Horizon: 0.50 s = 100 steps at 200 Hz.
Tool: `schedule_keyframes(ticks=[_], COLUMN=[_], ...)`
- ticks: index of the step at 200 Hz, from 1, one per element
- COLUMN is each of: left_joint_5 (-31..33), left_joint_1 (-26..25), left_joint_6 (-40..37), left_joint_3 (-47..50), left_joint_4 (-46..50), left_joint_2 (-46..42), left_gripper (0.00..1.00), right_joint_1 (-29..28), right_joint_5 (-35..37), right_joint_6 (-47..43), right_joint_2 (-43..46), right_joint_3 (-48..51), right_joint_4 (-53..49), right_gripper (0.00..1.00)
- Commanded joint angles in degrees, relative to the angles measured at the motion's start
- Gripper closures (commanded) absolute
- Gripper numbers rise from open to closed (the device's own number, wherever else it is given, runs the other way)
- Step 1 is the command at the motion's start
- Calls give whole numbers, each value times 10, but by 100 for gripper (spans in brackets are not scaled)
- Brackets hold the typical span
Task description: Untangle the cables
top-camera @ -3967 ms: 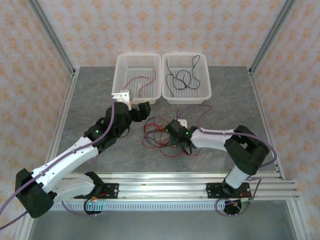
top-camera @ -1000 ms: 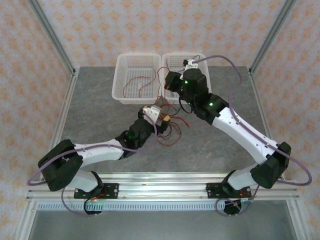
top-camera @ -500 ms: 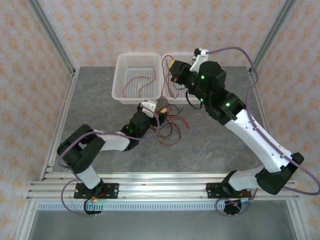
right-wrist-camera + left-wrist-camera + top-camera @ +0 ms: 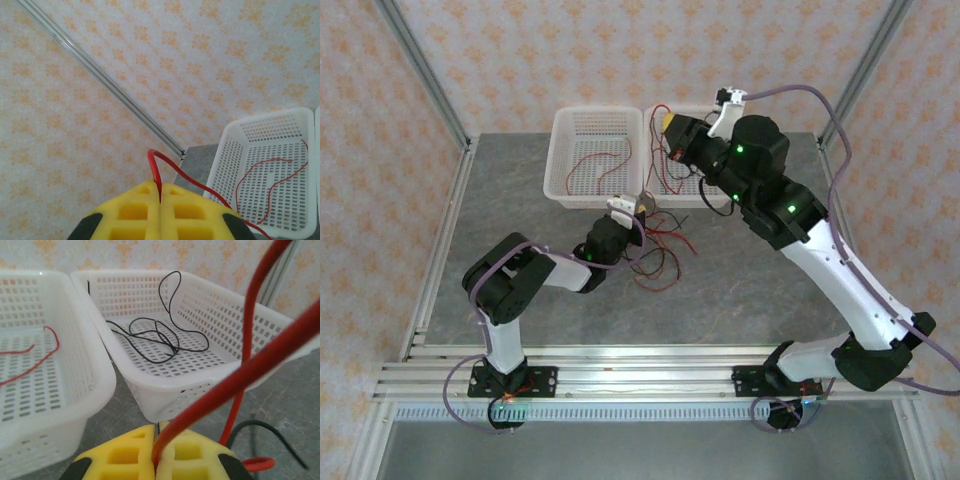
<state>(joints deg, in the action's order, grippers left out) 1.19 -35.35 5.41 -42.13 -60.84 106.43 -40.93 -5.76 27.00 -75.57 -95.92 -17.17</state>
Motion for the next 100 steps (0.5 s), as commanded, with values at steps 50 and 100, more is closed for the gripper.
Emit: schedule_keyframes(ticks=[50, 100], left_joint_5=[24, 43], left_joint_1=[1, 1], left_joint_6=[72, 90], left_joint_3=[137, 172], left_joint_4=[-90, -107], left_joint_2=[-21, -20], left_gripper=[100, 100], right_joint_1=[1, 1], right_joint_5=[46, 48], right_joint_6=[-55, -82], right_joint_2=[4, -43], right_joint_3=[-102, -203], right_joint_4=[-21, -59], right_gripper=[100, 100])
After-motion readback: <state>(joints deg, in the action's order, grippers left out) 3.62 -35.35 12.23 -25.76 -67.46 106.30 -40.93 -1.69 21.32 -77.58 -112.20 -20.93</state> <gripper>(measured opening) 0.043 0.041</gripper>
